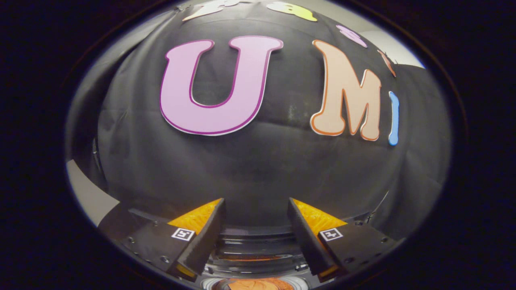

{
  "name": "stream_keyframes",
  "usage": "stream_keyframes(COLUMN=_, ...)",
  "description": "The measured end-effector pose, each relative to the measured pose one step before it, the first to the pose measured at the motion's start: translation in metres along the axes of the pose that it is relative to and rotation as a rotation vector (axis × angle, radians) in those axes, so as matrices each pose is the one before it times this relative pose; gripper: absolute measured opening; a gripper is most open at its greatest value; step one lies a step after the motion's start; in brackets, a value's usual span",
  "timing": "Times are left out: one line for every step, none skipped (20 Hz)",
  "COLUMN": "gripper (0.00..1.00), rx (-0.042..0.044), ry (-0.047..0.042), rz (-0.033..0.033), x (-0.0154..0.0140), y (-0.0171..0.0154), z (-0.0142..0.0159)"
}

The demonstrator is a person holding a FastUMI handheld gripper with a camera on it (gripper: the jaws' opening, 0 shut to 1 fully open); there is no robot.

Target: Put the clothes into the washing machine and then close the washing machine lid.

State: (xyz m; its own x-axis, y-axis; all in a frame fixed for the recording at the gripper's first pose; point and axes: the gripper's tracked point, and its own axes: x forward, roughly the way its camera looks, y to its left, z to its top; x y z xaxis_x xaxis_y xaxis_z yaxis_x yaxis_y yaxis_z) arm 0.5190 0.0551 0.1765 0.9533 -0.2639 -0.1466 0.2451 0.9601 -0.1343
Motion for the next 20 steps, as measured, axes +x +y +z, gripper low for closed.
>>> stream_keyframes(gripper=0.95, rx=0.00232, ry=0.00275, rz=0.00513, x=-0.00027, y=0.00123, z=-0.00106)
stream_keyframes(gripper=0.96, rx=0.00134, ry=0.00377, rz=0.00216, x=-0.00087, y=0.00128, z=-0.00171)
stream_keyframes(gripper=0.96, rx=0.00303, ry=0.00579, rz=0.00206, x=-0.0011, y=-0.00017, z=-0.00088)
stream_keyframes(gripper=0.96, rx=0.00776, ry=0.00645, rz=0.00056, x=-0.00176, y=-0.00013, z=-0.00153)
stream_keyframes(gripper=0.96, rx=0.01431, ry=0.009, rz=-0.00075, x=-0.00212, y=-0.00184, z=-0.0025)
stream_keyframes(gripper=0.96, rx=0.01554, ry=0.0047, rz=0.00103, x=-0.00174, y=-0.0014, z=-0.00049)
stream_keyframes(gripper=0.96, rx=0.01081, ry=0.00155, rz=0.00543, x=-0.00108, y=0.0, z=-0.00013)
stream_keyframes(gripper=0.96, rx=0.00638, ry=-0.00287, rz=0.00617, x=-0.00201, y=0.00033, z=-0.00034)
stream_keyframes(gripper=0.96, rx=0.00069, ry=-0.00449, rz=0.00438, x=-0.00337, y=0.00002, z=-0.00007)
stream_keyframes(gripper=0.96, rx=-0.00226, ry=-0.00393, rz=0.00147, x=-0.00395, y=0.00078, z=-0.00161)
stream_keyframes(gripper=0.96, rx=-0.00037, ry=-0.00261, rz=-0.00128, x=-0.00347, y=-0.00051, z=-0.0006)
stream_keyframes(gripper=0.96, rx=0.00185, ry=-0.00423, rz=-0.00066, x=-0.00251, y=-0.00096, z=-0.00111)
stream_keyframes(gripper=0.96, rx=0.00039, ry=-0.00561, rz=0.00092, x=-0.00379, y=-0.00041, z=-0.00023)
stream_keyframes(gripper=0.96, rx=0.00119, ry=-0.00604, rz=0.00104, x=-0.0031, y=-0.00065, z=-0.00014)
stream_keyframes(gripper=0.96, rx=0.00077, ry=-0.00725, rz=0.00138, x=-0.00407, y=-0.00067, z=-0.00003)
stream_keyframes(gripper=0.96, rx=0.00014, ry=-0.00585, rz=0.00123, x=-0.00462, y=-0.00034, z=-0.00112)
stream_keyframes(gripper=0.96, rx=-0.00059, ry=-0.00542, rz=0.00184, x=-0.00545, y=-0.00099, z=-0.0001)
stream_keyframes(gripper=0.96, rx=-0.00077, ry=-0.00303, rz=0.0028, x=-0.00494, y=-0.00001, z=-0.00202)
stream_keyframes(gripper=0.96, rx=-0.00064, ry=0.00038, rz=0.00382, x=-0.00523, y=-0.00016, z=-0.00126)
stream_keyframes(gripper=0.96, rx=-0.00128, ry=0.00372, rz=0.00483, x=-0.00468, y=-0.00067, z=-0.00206)
